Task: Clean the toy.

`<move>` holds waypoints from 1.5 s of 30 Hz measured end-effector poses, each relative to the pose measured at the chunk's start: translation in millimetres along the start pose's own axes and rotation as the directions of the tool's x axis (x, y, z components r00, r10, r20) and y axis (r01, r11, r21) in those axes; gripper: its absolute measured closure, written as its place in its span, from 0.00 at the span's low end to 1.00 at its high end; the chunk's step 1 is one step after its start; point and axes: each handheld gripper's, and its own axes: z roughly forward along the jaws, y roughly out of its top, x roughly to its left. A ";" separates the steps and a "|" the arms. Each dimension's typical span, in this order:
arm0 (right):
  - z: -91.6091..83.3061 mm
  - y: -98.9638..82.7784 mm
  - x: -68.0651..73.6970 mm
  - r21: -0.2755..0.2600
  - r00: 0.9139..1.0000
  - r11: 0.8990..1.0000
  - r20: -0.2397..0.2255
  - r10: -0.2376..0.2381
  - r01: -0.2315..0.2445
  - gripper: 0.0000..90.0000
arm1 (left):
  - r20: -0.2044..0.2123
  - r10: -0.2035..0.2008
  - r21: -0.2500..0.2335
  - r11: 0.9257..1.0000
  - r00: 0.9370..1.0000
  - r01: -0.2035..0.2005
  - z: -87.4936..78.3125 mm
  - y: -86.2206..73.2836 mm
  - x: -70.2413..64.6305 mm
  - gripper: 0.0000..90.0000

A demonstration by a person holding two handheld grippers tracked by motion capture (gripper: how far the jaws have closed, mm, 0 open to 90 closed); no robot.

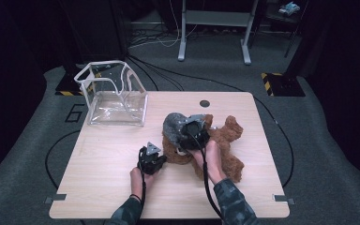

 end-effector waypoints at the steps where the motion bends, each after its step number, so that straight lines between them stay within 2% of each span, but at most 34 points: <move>1: -2.3 -3.5 2.5 0.005 1.000 1.000 -0.015 -0.010 0.010 0.75 | 0.000 -0.001 0.000 1.000 1.000 0.001 0.0 0.0 0.0 1.00; 2: -3.7 -6.7 5.7 0.007 1.000 1.000 -0.019 -0.007 0.007 0.75 | 0.000 -0.001 0.001 1.000 1.000 0.001 -0.1 0.0 -0.1 1.00; 3: -4.4 -9.5 7.2 0.006 0.999 1.000 -0.024 -0.026 0.026 0.75 | 0.001 0.008 0.006 1.000 1.000 -0.008 -0.4 0.1 0.4 1.00; 6: -5.5 -19.0 12.9 0.009 0.999 1.000 -0.040 -0.025 0.026 0.75 | -0.002 0.014 0.006 1.000 1.000 -0.014 -0.5 0.2 0.7 1.00; 11: 0.7 -34.9 21.2 0.032 0.997 0.999 -0.066 -0.036 0.038 0.75 | -0.006 0.012 -0.001 1.000 1.000 -0.012 0.0 0.1 0.6 1.00; 12: 8.1 -43.4 25.1 0.065 0.996 0.997 -0.084 -0.035 0.041 0.76 | -0.007 0.014 0.001 1.000 1.000 -0.014 -0.1 0.2 0.6 1.00; 16: 32.6 -60.9 28.4 0.120 0.995 0.993 -0.103 -0.004 0.016 0.76 | -0.007 0.013 -0.001 1.000 1.000 -0.013 0.0 0.1 0.5 1.00; 17: 32.6 -60.9 28.4 0.120 0.995 0.993 -0.103 -0.004 0.016 0.76 | -0.007 0.013 -0.001 1.000 1.000 -0.013 0.0 0.1 0.5 1.00; 18: 43.7 -66.8 29.7 0.148 0.994 0.989 -0.108 0.005 0.011 0.76 | -0.005 0.011 0.001 1.000 1.000 -0.011 -0.1 0.2 0.6 1.00; 21: 54.2 -72.2 31.9 0.187 0.994 0.982 -0.108 0.035 -0.014 0.75 | -0.008 0.013 0.002 1.000 1.000 -0.013 -0.1 0.2 0.5 1.00; 22: 54.2 -72.2 31.9 0.187 0.994 0.982 -0.108 0.035 -0.014 0.75 | -0.009 0.014 0.001 1.000 1.000 -0.014 -0.1 0.2 0.5 1.00; 23: 57.1 -73.8 31.4 0.191 0.993 0.981 -0.117 0.012 0.010 0.75 | -0.010 0.015 0.000 1.000 1.000 -0.015 -0.1 0.2 0.4 1.00; 25: 55.6 -73.6 31.7 0.191 0.993 0.981 -0.115 0.011 0.011 0.75 | -0.008 0.014 0.002 1.000 1.000 -0.014 -0.2 0.2 0.4 1.00; 30: 21.8 -58.8 28.6 0.099 0.992 0.995 -0.127 -0.012 0.025 0.75 | -0.010 0.017 0.003 1.000 1.000 -0.016 -0.1 0.3 0.2 1.00; 34: -9.7 -38.1 16.5 0.003 0.996 1.000 -0.084 -0.021 0.021 0.75 | -0.005 0.018 0.008 1.000 1.000 -0.018 -0.5 0.3 0.2 1.00; 36: -20.1 -27.0 6.5 -0.025 0.999 0.999 -0.037 -0.024 0.023 0.75 | -0.005 0.013 0.007 1.000 1.000 -0.013 -0.5 0.2 -0.2 1.00; 38: -27.1 -16.5 -4.7 -0.037 0.999 0.999 0.021 -0.027 0.028 0.75 | -0.005 0.012 0.006 1.000 1.000 -0.012 -0.3 0.2 -0.4 1.00; 41: -31.8 -2.5 -19.7 -0.046 0.994 0.998 0.106 -0.028 0.033 0.75 | -0.008 0.008 0.001 1.000 1.000 -0.008 -0.1 0.1 -0.9 1.00; 42: -32.3 1.2 -23.9 -0.045 0.991 0.998 0.127 -0.032 0.038 0.75 | -0.009 0.011 0.002 1.000 1.000 -0.011 -0.1 0.0 -0.8 1.00; 43: -32.0 4.3 -25.8 -0.043 0.990 0.999 0.142 -0.013 0.019 0.75 | -0.014 0.007 -0.008 1.000 1.000 -0.007 0.5 -0.1 -1.3 1.00; 45: -28.5 9.1 -30.7 -0.032 0.985 0.999 0.169 -0.027 0.033 0.75 | -0.009 0.009 0.000 1.000 1.000 -0.009 0.0 0.2 -0.7 1.00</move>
